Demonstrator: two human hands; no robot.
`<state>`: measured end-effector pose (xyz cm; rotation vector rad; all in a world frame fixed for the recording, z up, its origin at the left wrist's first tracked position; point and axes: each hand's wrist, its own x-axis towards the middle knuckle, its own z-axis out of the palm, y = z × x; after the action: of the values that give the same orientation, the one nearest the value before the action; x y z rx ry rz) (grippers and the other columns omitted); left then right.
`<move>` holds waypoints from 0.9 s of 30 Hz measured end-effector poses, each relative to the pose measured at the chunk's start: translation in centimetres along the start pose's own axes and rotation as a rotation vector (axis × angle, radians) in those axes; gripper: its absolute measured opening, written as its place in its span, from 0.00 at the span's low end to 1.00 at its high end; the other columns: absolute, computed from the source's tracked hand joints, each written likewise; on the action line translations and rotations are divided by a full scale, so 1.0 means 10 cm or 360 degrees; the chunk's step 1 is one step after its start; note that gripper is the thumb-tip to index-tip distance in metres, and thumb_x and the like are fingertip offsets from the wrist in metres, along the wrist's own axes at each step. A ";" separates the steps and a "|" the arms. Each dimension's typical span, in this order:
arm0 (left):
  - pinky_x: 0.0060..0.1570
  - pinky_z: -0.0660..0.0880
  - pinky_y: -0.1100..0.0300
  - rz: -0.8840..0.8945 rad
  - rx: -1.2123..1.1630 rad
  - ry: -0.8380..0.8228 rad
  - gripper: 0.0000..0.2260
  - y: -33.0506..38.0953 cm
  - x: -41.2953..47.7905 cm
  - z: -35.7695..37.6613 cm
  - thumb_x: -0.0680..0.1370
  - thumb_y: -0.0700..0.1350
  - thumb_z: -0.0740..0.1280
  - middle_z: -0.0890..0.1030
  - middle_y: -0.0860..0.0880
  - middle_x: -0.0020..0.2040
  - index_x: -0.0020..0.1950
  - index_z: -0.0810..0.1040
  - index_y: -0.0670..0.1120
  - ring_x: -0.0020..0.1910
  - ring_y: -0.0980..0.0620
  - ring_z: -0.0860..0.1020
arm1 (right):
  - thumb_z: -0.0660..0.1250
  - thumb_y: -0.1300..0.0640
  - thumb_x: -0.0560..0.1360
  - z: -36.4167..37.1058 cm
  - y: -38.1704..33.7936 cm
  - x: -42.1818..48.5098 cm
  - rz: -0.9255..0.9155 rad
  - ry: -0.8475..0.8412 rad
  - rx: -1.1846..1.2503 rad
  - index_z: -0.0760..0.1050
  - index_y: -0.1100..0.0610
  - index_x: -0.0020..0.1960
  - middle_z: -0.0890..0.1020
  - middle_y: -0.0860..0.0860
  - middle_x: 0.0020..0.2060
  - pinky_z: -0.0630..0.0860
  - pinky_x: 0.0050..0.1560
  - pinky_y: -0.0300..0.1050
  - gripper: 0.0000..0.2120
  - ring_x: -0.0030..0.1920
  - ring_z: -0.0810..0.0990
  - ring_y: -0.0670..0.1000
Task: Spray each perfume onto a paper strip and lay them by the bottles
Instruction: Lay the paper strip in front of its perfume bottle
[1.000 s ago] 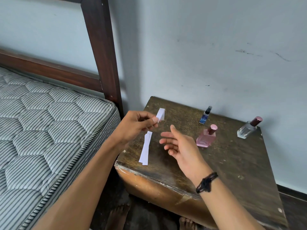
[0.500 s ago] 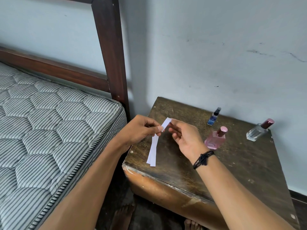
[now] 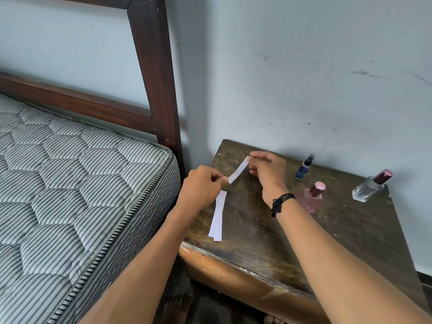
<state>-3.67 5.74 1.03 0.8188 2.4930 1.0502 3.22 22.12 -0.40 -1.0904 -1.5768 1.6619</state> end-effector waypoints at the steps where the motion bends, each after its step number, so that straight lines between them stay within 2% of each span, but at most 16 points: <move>1: 0.42 0.73 0.59 0.0010 0.0052 0.0020 0.07 0.00 -0.01 0.00 0.79 0.52 0.70 0.82 0.55 0.39 0.45 0.86 0.53 0.43 0.52 0.80 | 0.73 0.69 0.75 0.01 0.02 0.04 -0.0032 0.0013 -0.0050 0.83 0.57 0.46 0.85 0.51 0.38 0.80 0.36 0.37 0.08 0.37 0.81 0.47; 4: 0.44 0.73 0.59 0.0100 0.0180 0.0083 0.07 -0.03 -0.03 0.03 0.80 0.49 0.68 0.79 0.57 0.40 0.48 0.86 0.52 0.46 0.53 0.79 | 0.74 0.67 0.74 0.04 0.07 0.15 -0.0099 0.0039 -0.0233 0.82 0.55 0.46 0.86 0.51 0.42 0.82 0.39 0.43 0.08 0.38 0.83 0.48; 6: 0.48 0.72 0.58 0.0193 0.0249 0.0127 0.07 -0.06 -0.02 0.05 0.80 0.48 0.68 0.77 0.56 0.43 0.51 0.86 0.50 0.53 0.51 0.76 | 0.74 0.66 0.75 0.06 0.09 0.19 -0.0152 0.0019 -0.0366 0.82 0.55 0.47 0.86 0.50 0.42 0.83 0.40 0.44 0.07 0.41 0.86 0.50; 10: 0.64 0.69 0.51 0.0307 0.0388 0.0008 0.12 -0.10 0.01 0.11 0.82 0.50 0.65 0.76 0.54 0.61 0.64 0.81 0.51 0.65 0.47 0.66 | 0.75 0.62 0.74 0.11 0.11 0.23 -0.0261 0.0008 -0.0584 0.81 0.46 0.42 0.85 0.43 0.41 0.85 0.44 0.53 0.10 0.43 0.85 0.47; 13: 0.68 0.64 0.46 0.0318 0.0541 -0.0105 0.16 -0.10 0.00 0.14 0.83 0.56 0.61 0.69 0.56 0.70 0.70 0.76 0.58 0.70 0.48 0.61 | 0.75 0.58 0.73 0.15 0.12 0.24 -0.0296 0.0010 -0.0674 0.80 0.43 0.40 0.85 0.40 0.39 0.85 0.45 0.57 0.10 0.43 0.84 0.45; 17: 0.69 0.62 0.44 0.0319 0.0669 -0.0193 0.19 -0.11 -0.01 0.16 0.83 0.60 0.57 0.64 0.56 0.74 0.74 0.68 0.63 0.73 0.46 0.59 | 0.75 0.57 0.73 0.16 0.15 0.25 -0.0342 0.0047 -0.0777 0.79 0.44 0.40 0.84 0.40 0.39 0.83 0.49 0.51 0.10 0.44 0.83 0.42; 27: 0.70 0.63 0.43 0.0315 0.0702 -0.0218 0.20 -0.12 0.00 0.15 0.81 0.63 0.59 0.65 0.55 0.75 0.72 0.72 0.63 0.74 0.47 0.59 | 0.75 0.54 0.74 0.17 0.19 0.29 -0.0388 0.0076 -0.0907 0.80 0.45 0.44 0.83 0.39 0.39 0.78 0.46 0.44 0.05 0.45 0.82 0.42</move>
<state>-3.45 5.90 -0.82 1.2374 2.5978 0.4733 0.56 23.57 -2.79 -1.1328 -2.1222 1.0411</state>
